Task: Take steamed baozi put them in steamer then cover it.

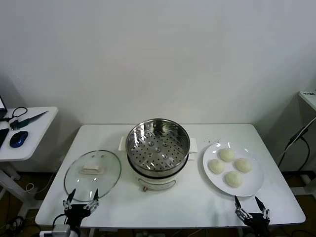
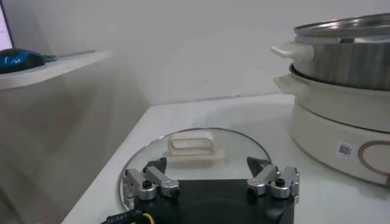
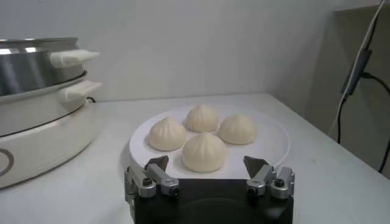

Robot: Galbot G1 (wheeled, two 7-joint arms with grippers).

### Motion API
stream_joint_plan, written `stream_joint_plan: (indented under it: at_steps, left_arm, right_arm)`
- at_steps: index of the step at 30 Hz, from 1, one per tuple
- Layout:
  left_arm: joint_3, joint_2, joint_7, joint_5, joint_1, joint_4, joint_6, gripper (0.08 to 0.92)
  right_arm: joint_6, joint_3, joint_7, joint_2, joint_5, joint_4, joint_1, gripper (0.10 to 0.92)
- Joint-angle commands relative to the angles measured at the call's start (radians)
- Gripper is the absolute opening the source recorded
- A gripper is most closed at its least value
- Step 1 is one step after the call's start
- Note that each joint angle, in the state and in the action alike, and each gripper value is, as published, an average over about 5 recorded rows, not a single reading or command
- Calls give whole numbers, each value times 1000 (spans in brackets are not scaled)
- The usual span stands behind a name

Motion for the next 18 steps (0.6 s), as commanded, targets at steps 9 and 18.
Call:
stream_joint_plan:
  at_steps: [9, 18]
  left_arm:
    - [2, 2, -2, 0, 6, -7, 1, 823]
    - [13, 2, -1, 6, 8, -12, -5, 823]
  right_arm:
    - [-269, 60, 12, -156, -50, -1, 285, 823]
    - [-497, -195, -363, -617, -196, -202, 715, 823]
